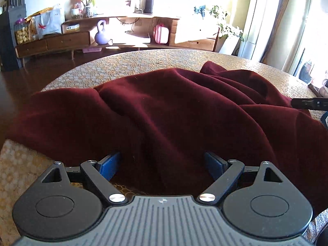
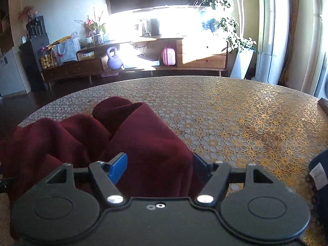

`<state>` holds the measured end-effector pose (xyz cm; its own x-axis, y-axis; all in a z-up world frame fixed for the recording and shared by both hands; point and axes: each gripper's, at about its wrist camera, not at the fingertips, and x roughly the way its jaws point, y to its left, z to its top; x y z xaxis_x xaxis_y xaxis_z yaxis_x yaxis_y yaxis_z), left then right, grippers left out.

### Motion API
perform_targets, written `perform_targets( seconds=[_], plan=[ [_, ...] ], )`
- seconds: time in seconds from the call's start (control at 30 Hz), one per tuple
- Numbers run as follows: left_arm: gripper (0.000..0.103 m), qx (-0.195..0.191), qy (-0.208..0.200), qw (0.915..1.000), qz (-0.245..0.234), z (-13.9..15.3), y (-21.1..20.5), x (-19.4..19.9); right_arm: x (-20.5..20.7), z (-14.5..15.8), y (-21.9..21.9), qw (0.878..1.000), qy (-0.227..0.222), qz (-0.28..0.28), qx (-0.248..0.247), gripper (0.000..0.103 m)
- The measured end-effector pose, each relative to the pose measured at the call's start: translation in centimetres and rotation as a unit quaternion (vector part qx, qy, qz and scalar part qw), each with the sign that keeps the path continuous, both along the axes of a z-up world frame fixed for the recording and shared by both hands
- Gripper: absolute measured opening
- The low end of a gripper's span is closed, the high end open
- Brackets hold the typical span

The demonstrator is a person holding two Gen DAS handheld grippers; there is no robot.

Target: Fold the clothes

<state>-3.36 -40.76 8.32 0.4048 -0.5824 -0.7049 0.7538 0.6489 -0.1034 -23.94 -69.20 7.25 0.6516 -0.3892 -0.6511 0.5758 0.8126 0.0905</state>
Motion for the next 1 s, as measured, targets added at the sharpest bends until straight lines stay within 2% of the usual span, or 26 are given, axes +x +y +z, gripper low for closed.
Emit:
perform_targets(
  seconds=[0.2,0.33,0.47,0.63,0.73,0.83,0.9,1.0],
  plan=[
    [0.091,0.014,0.011,0.9998,0.0,-0.6,-0.3,0.4,0.6,-0.6,0.0,1.0,0.026,0.015,-0.007,0.103],
    [0.091,0.027,-0.002,0.9996,-0.001,-0.2,-0.4,0.0,-1.1,1.9,-0.7,0.998,0.016,-0.007,-0.053,0.103],
    [0.091,0.03,-0.028,0.9991,-0.009,1.3,-0.8,-0.9,-5.3,5.7,-3.6,0.993,-0.014,-0.069,-0.093,0.103],
    [0.091,0.028,-0.043,0.9984,-0.023,2.8,-1.3,-1.6,-13.0,7.2,-8.7,0.981,-0.001,-0.159,-0.109,0.103],
    [0.091,0.026,-0.044,0.9985,-0.021,3.1,-1.7,-1.7,-16.3,5.0,-10.5,0.976,0.029,-0.191,-0.104,0.103],
    [0.091,0.031,-0.047,0.9982,-0.017,3.1,-2.0,-1.7,-17.6,1.7,-11.2,0.97,0.068,-0.212,-0.102,0.103],
    [0.091,0.038,-0.05,0.9979,-0.016,2.9,-2.0,-1.8,-18.2,-0.3,-11.4,0.973,0.067,-0.209,-0.07,0.103],
    [0.091,0.046,-0.053,0.9975,-0.014,2.6,-1.7,-1.7,-17.4,-1.3,-10.2,0.983,0.07,-0.158,-0.055,0.103]
  ],
)
